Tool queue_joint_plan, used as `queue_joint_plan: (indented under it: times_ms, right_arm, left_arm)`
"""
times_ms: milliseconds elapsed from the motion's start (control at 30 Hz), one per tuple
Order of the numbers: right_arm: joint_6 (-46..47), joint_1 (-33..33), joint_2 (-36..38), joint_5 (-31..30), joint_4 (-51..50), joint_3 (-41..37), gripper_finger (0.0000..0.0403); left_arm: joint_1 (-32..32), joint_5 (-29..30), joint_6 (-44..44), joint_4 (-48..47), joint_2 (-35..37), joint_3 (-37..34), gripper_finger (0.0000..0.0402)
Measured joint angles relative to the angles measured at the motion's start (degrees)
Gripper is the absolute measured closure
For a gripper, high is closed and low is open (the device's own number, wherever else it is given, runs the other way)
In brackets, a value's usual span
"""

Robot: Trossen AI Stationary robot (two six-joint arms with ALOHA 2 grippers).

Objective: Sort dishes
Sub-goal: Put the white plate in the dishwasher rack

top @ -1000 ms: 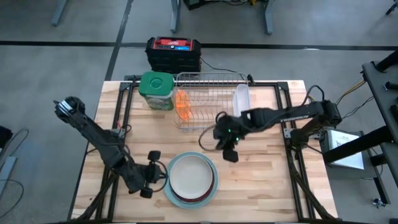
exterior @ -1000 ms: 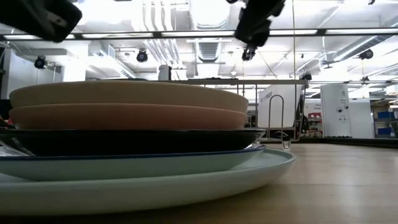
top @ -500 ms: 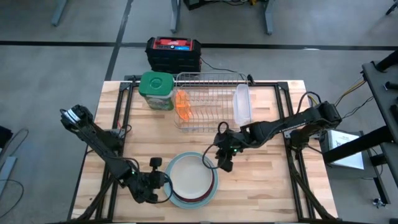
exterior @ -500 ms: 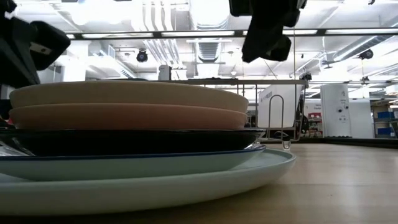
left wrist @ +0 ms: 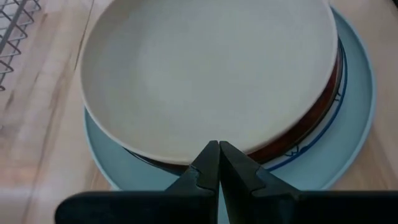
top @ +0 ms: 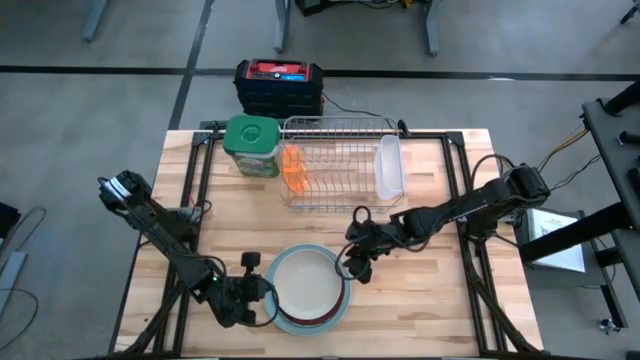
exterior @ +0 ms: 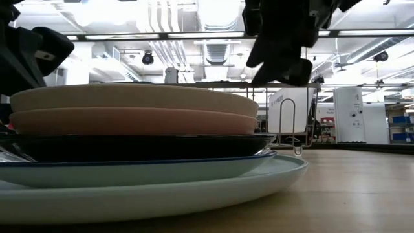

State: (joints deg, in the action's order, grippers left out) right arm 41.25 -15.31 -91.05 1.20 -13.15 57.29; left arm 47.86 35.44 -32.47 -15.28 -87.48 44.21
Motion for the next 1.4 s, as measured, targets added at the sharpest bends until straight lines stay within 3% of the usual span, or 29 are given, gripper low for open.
queue_joint_plan:
  times_ms: [633,1033,1233,1400]
  right_arm:
    - [0.2,-0.92,-9.71,-2.85,5.37,0.58,0.0233]
    - [-3.68,-0.12,-13.43,-2.89,6.02,3.64,0.0235]
    - [-7.01,1.38,-14.25,-2.89,6.24,4.92,0.0265]
    - [-9.26,2.69,-15.74,-2.73,6.6,5.32,0.033]
  left_arm:
    - [-0.02,-0.41,-1.0,-0.46,-0.03,-1.17,0.0401]
    - [-0.04,0.31,-2.76,8.28,-0.13,-5.51,0.0401]
    - [-0.07,1.85,-2.45,11.83,-0.13,-7.0,0.0401]
    - [-0.04,3.08,-2.4,14.3,-0.13,-8.26,0.0401]
